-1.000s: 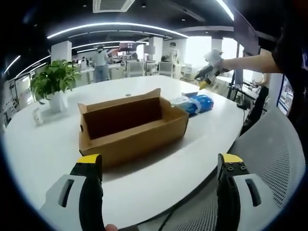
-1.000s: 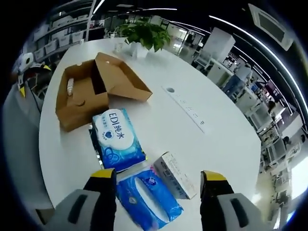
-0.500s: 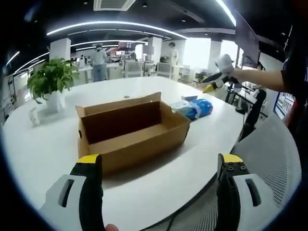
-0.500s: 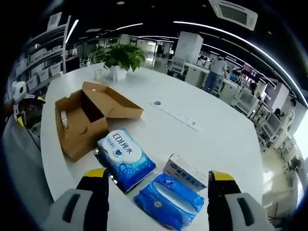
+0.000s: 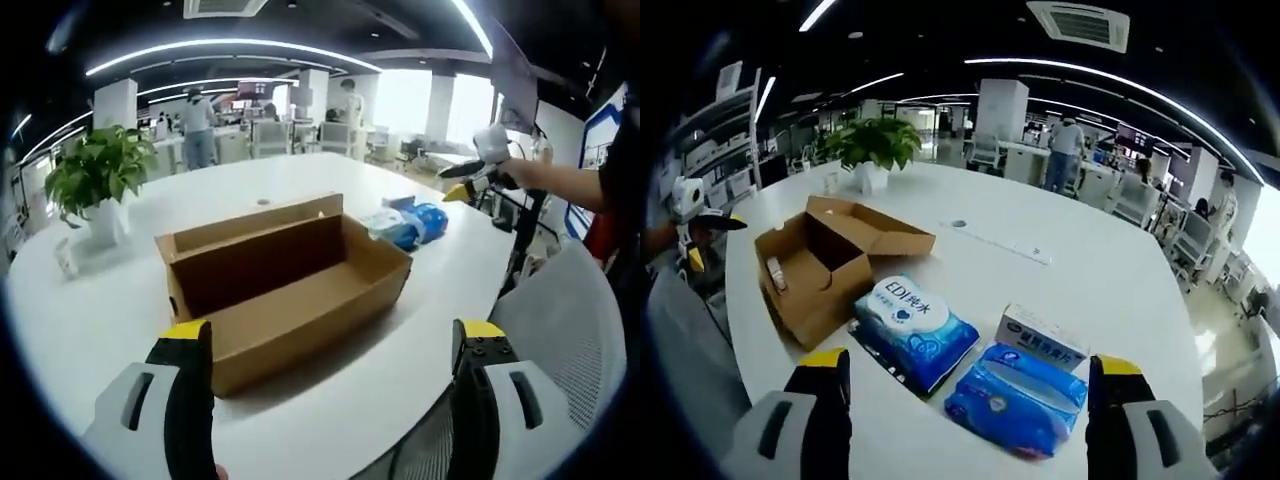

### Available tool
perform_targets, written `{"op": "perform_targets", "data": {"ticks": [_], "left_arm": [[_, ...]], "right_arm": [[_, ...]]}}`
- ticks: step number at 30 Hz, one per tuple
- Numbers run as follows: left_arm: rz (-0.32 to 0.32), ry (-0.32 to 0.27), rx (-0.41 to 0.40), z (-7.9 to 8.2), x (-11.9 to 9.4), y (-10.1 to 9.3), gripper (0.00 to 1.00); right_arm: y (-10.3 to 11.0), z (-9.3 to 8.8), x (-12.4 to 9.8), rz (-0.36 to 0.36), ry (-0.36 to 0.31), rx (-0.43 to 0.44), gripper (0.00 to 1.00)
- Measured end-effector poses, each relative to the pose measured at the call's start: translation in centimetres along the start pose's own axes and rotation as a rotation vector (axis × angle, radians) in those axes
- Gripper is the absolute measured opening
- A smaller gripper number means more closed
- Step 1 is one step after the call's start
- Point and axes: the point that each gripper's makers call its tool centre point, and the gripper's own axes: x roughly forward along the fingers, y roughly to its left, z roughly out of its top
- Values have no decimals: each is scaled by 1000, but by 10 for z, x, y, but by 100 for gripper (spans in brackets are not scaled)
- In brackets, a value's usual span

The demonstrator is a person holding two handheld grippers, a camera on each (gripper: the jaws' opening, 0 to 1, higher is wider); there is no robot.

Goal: Operate the shoe box by opening the lid, removing the specified soft item, and placing it in the target area until the item is outside and the box remains undamaged.

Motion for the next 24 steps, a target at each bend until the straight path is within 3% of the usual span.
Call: {"op": "perform_targets", "data": {"ticks": [9, 12, 19, 24], "left_arm": [[-11, 33, 57, 11, 4, 16, 99], [-17, 48, 77, 16, 7, 23, 99], [-53, 61, 142, 34, 15, 33, 99], [-78, 67, 162, 43, 19, 39, 99]], "right_arm": [[19, -11, -6, -1, 4, 22, 99], [24, -17, -8, -9, 24, -7, 99], [34, -24, -13, -10, 20, 1, 99], [36, -29, -19, -17, 7, 48, 99]]}}
